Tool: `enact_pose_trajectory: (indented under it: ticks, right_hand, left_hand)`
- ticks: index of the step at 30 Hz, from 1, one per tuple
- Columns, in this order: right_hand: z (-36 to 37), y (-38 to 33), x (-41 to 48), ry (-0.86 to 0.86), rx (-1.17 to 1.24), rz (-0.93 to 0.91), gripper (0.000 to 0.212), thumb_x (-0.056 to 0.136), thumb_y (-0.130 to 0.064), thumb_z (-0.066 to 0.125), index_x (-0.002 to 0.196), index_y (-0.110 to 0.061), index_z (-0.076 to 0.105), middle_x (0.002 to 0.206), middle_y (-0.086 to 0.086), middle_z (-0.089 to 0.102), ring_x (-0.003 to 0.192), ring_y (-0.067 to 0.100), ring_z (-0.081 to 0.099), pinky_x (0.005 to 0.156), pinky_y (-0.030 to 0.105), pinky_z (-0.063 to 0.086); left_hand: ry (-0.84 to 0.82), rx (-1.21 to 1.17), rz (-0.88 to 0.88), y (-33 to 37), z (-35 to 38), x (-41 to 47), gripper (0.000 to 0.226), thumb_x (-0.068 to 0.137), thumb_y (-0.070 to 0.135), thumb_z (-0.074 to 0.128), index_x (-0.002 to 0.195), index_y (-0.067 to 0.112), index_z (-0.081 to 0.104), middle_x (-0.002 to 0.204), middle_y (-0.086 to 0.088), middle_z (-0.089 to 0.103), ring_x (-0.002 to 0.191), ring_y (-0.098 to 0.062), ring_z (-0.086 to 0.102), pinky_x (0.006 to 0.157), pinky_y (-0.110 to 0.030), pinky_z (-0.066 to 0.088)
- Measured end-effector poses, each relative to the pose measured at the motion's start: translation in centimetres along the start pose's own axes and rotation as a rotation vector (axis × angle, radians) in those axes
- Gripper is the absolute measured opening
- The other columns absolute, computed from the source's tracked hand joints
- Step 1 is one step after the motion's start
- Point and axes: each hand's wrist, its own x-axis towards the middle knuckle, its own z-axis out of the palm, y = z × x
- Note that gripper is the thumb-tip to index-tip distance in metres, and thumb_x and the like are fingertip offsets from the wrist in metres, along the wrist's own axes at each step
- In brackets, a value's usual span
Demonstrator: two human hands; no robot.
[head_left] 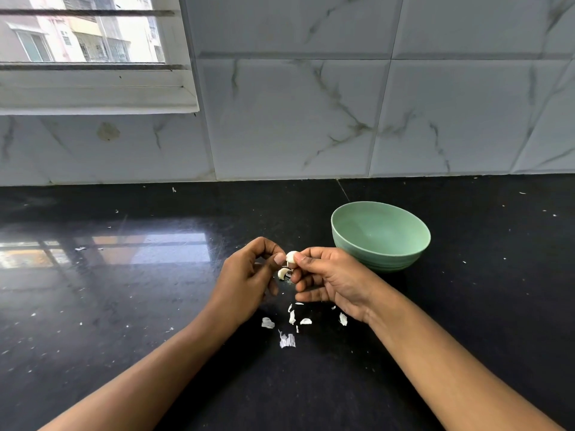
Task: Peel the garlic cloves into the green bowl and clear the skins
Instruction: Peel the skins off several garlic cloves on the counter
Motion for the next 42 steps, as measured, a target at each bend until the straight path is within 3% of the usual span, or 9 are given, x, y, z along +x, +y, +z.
enact_pose_trajectory:
  ticks: [8,18,22,26,29,33,37,40,42]
  right_hand:
    - [0.2,-0.1,-0.1,-0.023,-0.017,0.029,0.031,0.099,-0.028,0.045,0.079,-0.007,0.058,0.061,0.003,0.058,0.050,0.009,0.054,0.048,0.022,0.053]
    - [0.0,0.6,0.3,0.028,-0.043,-0.089,0.006,0.092,-0.013,0.058,0.089,-0.008,0.059,0.077,0.007,0.062,0.060,0.005,0.059,0.054,0.022,0.055]
    - [-0.1,0.7,0.4,0.106,-0.295,-0.222,0.007,0.089,-0.009,0.062,0.084,-0.011,0.058,0.074,0.003,0.064,0.062,0.005,0.060,0.055,0.024,0.056]
    - [-0.2,0.9,0.3,0.223,-0.692,-0.467,0.008,0.086,-0.012,0.068,0.080,-0.013,0.062,0.071,-0.005,0.067,0.065,0.009,0.065,0.057,0.032,0.058]
    - [-0.4,0.9,0.3,0.268,-0.817,-0.544,0.007,0.085,-0.014,0.069,0.080,-0.013,0.063,0.065,-0.015,0.063,0.067,0.007,0.064,0.062,0.035,0.056]
    - [-1.0,0.7,0.5,0.328,-0.832,-0.554,0.008,0.083,-0.014,0.070,0.079,-0.015,0.063,0.066,-0.013,0.062,0.065,0.005,0.062,0.061,0.037,0.056]
    - [-1.4,0.8,0.7,0.367,-0.846,-0.525,0.009,0.082,-0.017,0.071,0.077,-0.017,0.063,0.066,-0.011,0.063,0.063,0.009,0.062,0.062,0.039,0.056]
    - [-1.5,0.8,0.8,0.365,-0.852,-0.496,0.008,0.082,-0.017,0.071,0.079,-0.016,0.064,0.066,-0.010,0.064,0.063,0.008,0.062,0.063,0.040,0.056]
    - [-1.5,0.8,0.7,0.359,-0.859,-0.479,0.008,0.082,-0.017,0.071,0.080,-0.015,0.064,0.067,-0.011,0.063,0.063,0.007,0.062,0.064,0.039,0.056]
  left_hand:
    - [-0.003,0.020,0.037,0.2,0.0,-0.1,0.016,0.094,0.016,0.055,0.079,0.023,0.054,0.064,0.000,0.057,0.050,-0.018,0.057,0.044,-0.023,0.041]
    - [-0.049,-0.018,-0.069,-0.1,0.3,0.0,0.016,0.099,0.018,0.046,0.082,0.017,0.048,0.075,-0.004,0.056,0.051,-0.016,0.054,0.041,-0.014,0.034]
    - [-0.063,-0.033,-0.126,0.0,0.4,0.1,0.016,0.099,0.017,0.044,0.084,0.014,0.047,0.079,-0.016,0.055,0.046,-0.013,0.051,0.038,-0.013,0.032]
    - [-0.055,-0.051,-0.170,0.2,0.4,0.1,0.017,0.099,0.016,0.045,0.083,0.014,0.048,0.077,-0.008,0.056,0.044,-0.014,0.050,0.037,-0.013,0.032]
    - [0.005,-0.108,-0.216,0.6,0.0,0.0,0.018,0.099,0.017,0.045,0.083,0.011,0.048,0.072,0.000,0.054,0.044,-0.015,0.050,0.034,-0.016,0.030]
    - [0.030,-0.140,-0.242,0.8,-0.8,0.3,0.019,0.100,0.019,0.043,0.086,0.008,0.047,0.076,-0.006,0.052,0.049,-0.020,0.051,0.034,-0.019,0.030]
    - [-0.120,0.081,-0.184,0.9,-1.5,0.5,0.027,0.100,0.022,0.041,0.076,0.013,0.048,0.068,-0.002,0.053,0.049,-0.019,0.052,0.038,-0.019,0.034]
    - [-0.300,0.591,-0.027,0.7,-2.2,0.6,0.033,0.097,0.040,0.046,0.069,0.024,0.054,0.069,0.006,0.057,0.056,-0.006,0.053,0.059,-0.031,0.046]
    - [-0.351,0.853,0.105,0.6,-2.6,0.5,0.031,0.092,0.052,0.048,0.076,0.029,0.062,0.078,0.014,0.057,0.065,0.001,0.052,0.067,-0.032,0.047]
